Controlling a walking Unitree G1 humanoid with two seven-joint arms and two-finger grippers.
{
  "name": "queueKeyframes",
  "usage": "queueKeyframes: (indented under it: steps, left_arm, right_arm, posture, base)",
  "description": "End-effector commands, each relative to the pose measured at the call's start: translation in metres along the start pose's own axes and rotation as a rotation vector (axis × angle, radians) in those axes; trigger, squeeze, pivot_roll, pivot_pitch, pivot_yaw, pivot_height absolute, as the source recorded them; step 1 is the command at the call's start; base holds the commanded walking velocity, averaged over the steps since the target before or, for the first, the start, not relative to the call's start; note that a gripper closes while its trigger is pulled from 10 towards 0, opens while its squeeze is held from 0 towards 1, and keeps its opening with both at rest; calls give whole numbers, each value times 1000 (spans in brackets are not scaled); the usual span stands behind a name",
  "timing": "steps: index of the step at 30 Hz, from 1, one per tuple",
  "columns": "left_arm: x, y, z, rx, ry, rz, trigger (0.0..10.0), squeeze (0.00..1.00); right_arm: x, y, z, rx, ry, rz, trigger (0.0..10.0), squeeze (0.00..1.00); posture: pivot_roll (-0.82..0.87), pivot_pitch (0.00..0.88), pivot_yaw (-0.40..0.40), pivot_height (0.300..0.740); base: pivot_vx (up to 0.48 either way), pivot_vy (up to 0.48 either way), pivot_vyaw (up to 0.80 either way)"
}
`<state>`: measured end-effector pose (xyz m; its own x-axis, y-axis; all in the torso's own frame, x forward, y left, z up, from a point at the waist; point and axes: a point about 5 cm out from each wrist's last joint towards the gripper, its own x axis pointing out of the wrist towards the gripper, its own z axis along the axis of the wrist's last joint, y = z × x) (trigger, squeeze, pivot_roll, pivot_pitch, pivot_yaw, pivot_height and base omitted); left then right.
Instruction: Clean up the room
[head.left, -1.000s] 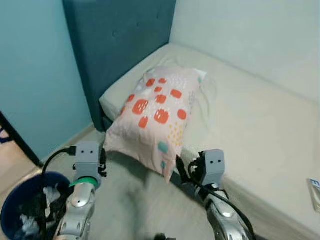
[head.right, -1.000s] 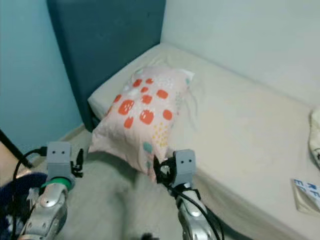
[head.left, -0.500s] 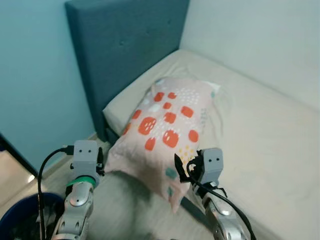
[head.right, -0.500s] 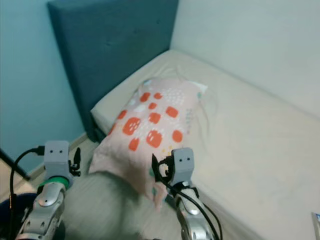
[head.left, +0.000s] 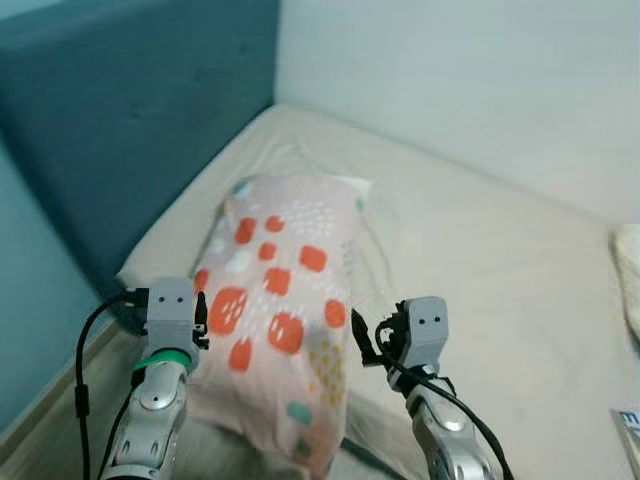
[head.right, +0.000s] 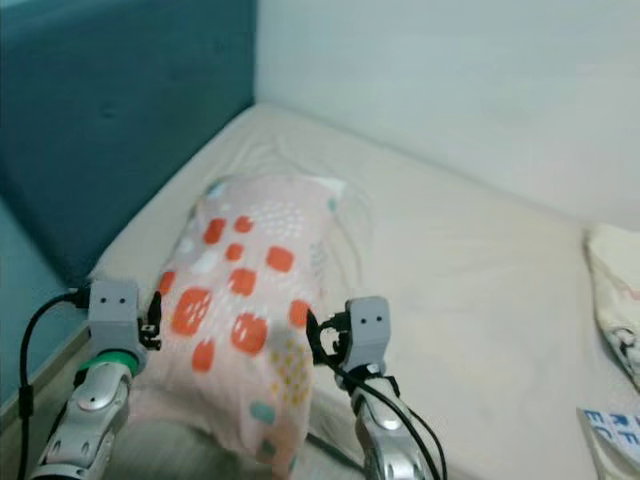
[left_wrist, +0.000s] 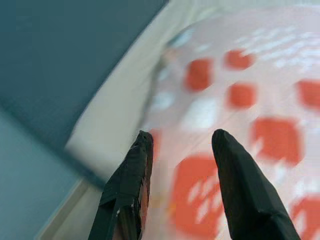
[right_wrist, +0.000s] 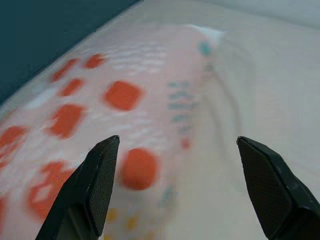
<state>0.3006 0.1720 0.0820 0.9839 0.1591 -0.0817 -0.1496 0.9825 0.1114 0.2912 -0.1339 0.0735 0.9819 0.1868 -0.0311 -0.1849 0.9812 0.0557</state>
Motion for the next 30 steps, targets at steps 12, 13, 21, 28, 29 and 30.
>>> queueKeyframes:
  steps: [12,13,21,28,29,30]
  left_arm:
    - [-7,-18,-3,19,15,-148,10000,0]
    - [-7,-18,-3,19,15,-148,10000,0]
    - [-8,-21,-4,-2,29,-162,10000,0]
    - [-7,-20,-3,-14,37,-154,10000,0]
    - [-7,-20,-3,-18,38,-151,10000,0]
    - [-7,-20,-3,-19,38,-150,10000,0]
  right_arm:
    - [-5,-10,-10,1,47,-45,10000,0]
    - [-5,-10,-10,1,47,-45,10000,0]
    - [-5,-10,-10,3,49,-46,10000,0]
    - [-5,-10,-10,7,49,-49,10000,0]
    - [-5,-10,-10,8,49,-50,10000,0]
    - [-5,-10,-10,8,49,-51,10000,0]
  posture:
    - [-40,92,-4,740]
    - [-40,92,-4,740]
    - [-40,93,-4,740]
    - [-42,93,-2,740]
    - [-42,93,-2,740]
    - [-42,93,-2,740]
  base:
    - [0,0,-371]
    - [0,0,-800]
    - [0,0,-800]
    - [0,0,-800]
    - [0,0,-800]
    - [0,0,-800]
